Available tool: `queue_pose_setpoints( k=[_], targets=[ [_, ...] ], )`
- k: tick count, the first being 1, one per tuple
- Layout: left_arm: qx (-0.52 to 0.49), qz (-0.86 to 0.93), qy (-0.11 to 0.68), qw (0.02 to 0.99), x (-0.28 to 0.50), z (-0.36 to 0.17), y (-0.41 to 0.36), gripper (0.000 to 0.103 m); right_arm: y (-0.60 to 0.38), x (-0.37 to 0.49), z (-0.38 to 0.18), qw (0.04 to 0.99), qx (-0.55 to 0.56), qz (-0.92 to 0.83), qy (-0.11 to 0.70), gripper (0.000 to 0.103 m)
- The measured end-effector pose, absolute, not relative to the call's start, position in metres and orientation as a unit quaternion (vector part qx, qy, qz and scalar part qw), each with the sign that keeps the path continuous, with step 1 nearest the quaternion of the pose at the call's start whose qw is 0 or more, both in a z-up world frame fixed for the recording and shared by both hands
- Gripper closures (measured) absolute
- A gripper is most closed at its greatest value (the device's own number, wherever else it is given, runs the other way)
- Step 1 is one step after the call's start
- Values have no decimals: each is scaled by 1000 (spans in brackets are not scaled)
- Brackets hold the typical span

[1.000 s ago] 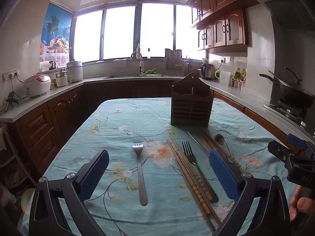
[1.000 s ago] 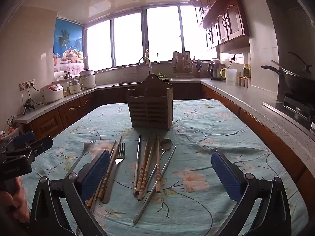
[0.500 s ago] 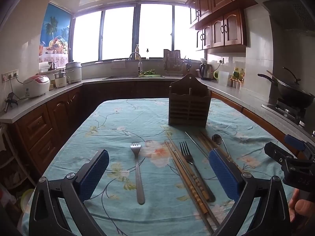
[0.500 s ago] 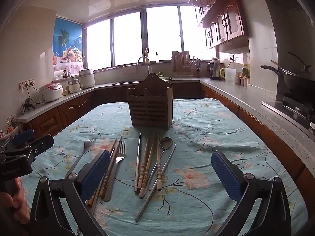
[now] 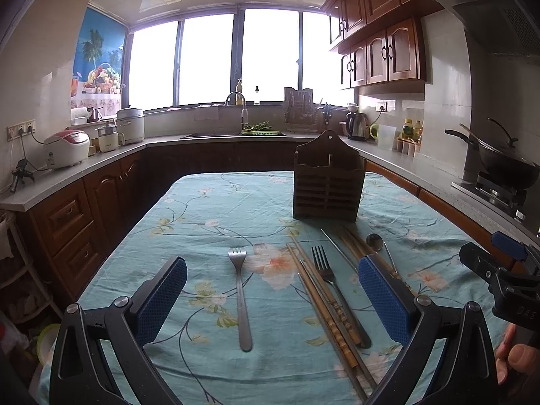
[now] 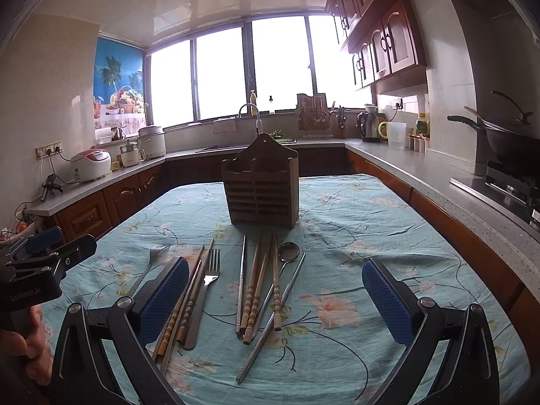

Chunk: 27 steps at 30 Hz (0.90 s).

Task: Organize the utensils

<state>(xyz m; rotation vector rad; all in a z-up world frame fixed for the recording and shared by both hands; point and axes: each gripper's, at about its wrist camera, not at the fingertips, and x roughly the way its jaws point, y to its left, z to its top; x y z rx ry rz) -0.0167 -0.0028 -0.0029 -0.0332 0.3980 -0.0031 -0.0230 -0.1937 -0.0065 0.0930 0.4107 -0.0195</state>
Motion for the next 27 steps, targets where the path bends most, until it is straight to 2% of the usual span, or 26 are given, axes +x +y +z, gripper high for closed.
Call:
queue_pose_setpoints(
  k=[27],
  targets=[
    [-19, -1, 194, 981, -14, -2, 1, 1, -189, -19, -6, 977, 47, -2, 206, 0]
  ],
)
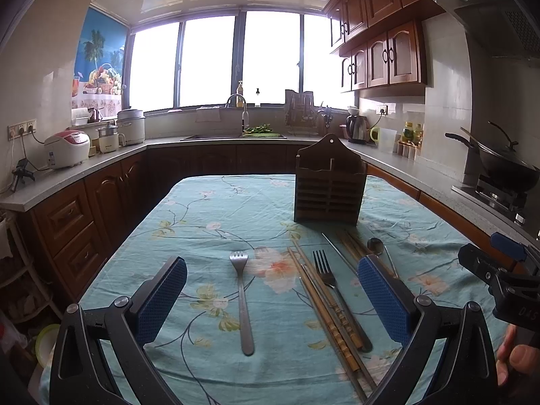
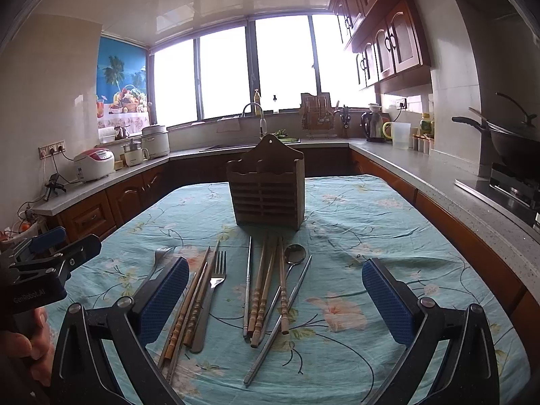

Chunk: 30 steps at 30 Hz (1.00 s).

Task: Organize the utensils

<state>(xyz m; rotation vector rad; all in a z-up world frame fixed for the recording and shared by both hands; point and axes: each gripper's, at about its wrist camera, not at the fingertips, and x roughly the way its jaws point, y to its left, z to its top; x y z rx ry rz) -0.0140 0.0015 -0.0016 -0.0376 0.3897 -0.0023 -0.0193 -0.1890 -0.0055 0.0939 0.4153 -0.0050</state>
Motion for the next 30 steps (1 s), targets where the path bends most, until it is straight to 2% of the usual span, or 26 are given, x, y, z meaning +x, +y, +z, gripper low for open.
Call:
queue_pose_setpoints(
  k=[18, 30],
  targets=[
    [-19, -2, 198, 980, -12, -3, 1, 1, -189, -18, -5, 977, 50, -2, 208, 0],
    [-45, -13, 241, 969, 20, 3, 14, 2, -201, 1, 0, 968, 77, 11, 238, 0]
  ],
)
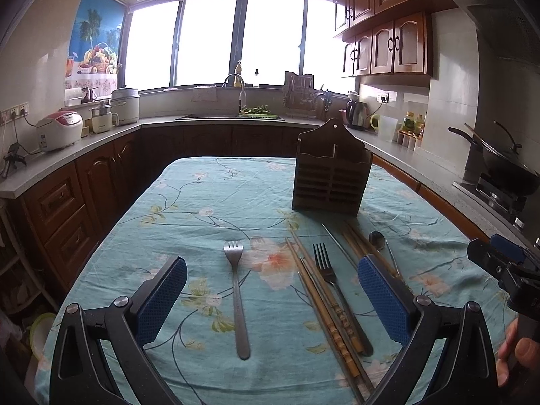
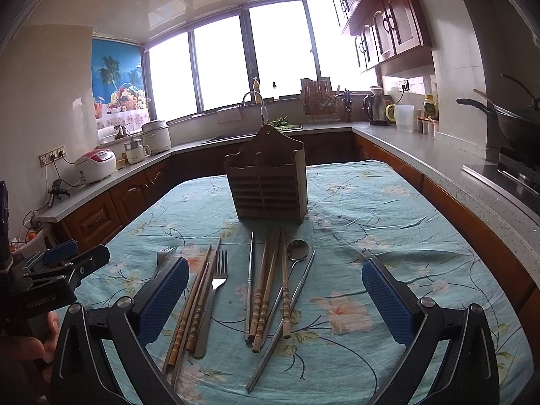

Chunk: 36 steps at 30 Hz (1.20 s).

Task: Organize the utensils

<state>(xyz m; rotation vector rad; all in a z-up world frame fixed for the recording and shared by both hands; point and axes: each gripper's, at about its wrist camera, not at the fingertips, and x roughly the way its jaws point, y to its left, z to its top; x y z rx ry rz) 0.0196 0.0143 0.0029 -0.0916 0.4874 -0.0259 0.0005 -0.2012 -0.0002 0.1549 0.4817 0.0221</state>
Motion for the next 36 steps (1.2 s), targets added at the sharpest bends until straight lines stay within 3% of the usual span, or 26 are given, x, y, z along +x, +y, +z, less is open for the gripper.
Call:
queue_pose_setpoints(
  k=[4, 7, 10, 12, 14, 22, 27, 36],
  targets=[
    [-69, -21, 270, 960, 44, 5, 24, 4, -208, 13, -1, 963, 86, 13, 256, 1],
    [-78, -29, 293, 952, 64, 6, 29, 9, -213, 26, -4, 957, 91, 15, 276, 7],
    [-86, -40, 318, 943, 84, 8, 32, 16, -219, 42, -10, 947, 102, 19, 304, 24],
    [-89, -48, 334, 937, 97, 8, 33, 23, -224, 55, -17, 939, 108, 16, 325, 41],
    [-90, -55, 347, 932, 110, 8, 34, 26, -229, 66, -24, 932, 117, 12, 343, 48],
    [-86, -71, 398, 911, 164, 2, 38, 35, -241, 99, -45, 911, 134, 3, 390, 57],
    [-84, -80, 422, 899, 204, -5, 33, 46, -246, 119, -61, 896, 141, 0, 421, 67],
    [-44, -89, 465, 880, 265, -32, 10, 62, -249, 149, -81, 878, 138, -10, 458, 75]
  ],
)
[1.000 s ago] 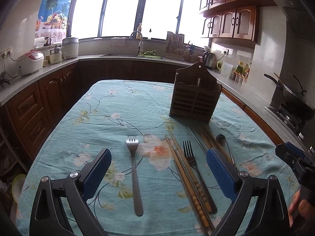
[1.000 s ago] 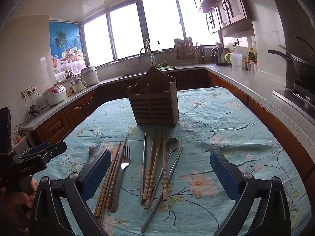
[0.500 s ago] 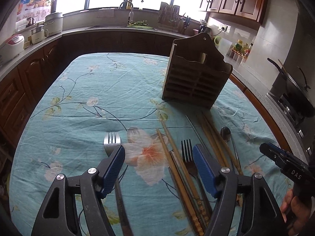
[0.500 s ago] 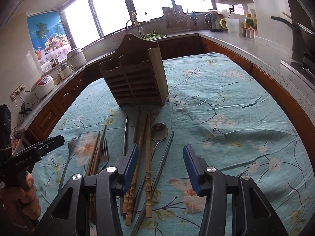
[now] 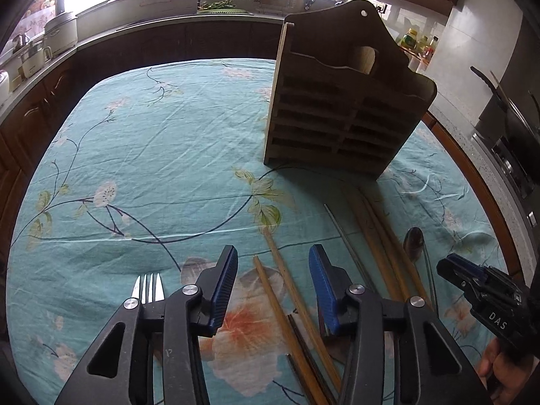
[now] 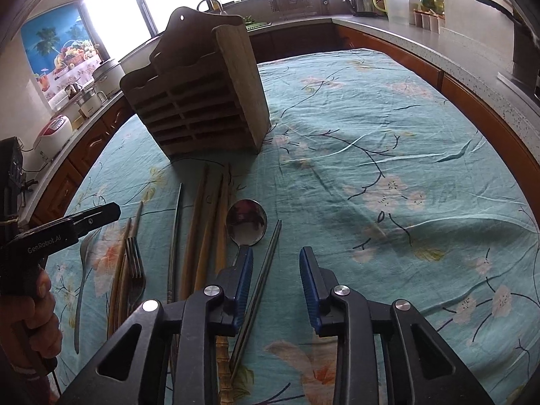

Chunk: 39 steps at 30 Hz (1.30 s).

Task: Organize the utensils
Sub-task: 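Grasp a wooden chopstick with the left gripper while the right gripper grasps a thin metal chopstick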

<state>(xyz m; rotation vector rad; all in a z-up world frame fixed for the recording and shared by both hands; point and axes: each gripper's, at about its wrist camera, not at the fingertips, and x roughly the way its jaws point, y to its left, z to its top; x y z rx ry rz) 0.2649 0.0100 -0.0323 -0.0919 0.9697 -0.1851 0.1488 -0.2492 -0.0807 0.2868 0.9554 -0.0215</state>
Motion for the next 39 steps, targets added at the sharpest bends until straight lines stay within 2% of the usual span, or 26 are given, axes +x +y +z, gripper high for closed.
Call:
queue_pose_setpoints(
  k=[5, 10, 11, 14, 23, 39],
  targets=[
    [-26, -90, 492, 866, 282, -53, -2, 70, -244, 160, -89, 870, 129, -4, 475, 76],
    [9, -80, 504, 860, 287, -63, -16, 78, -228, 165, -90, 876, 75, -15, 476, 76],
    [14, -81, 503, 861, 288, -63, -19, 80, -226, 165, -91, 878, 65, -16, 474, 78],
    [27, -86, 497, 863, 288, -65, -26, 91, -224, 165, -92, 882, 53, -20, 468, 92],
    [-12, -121, 479, 869, 275, -47, -18, 96, -245, 152, -78, 887, 126, -5, 445, 99],
    [-73, -178, 360, 913, 174, 57, 28, 100, -252, 106, 12, 929, 151, 19, 337, 99]
  ],
)
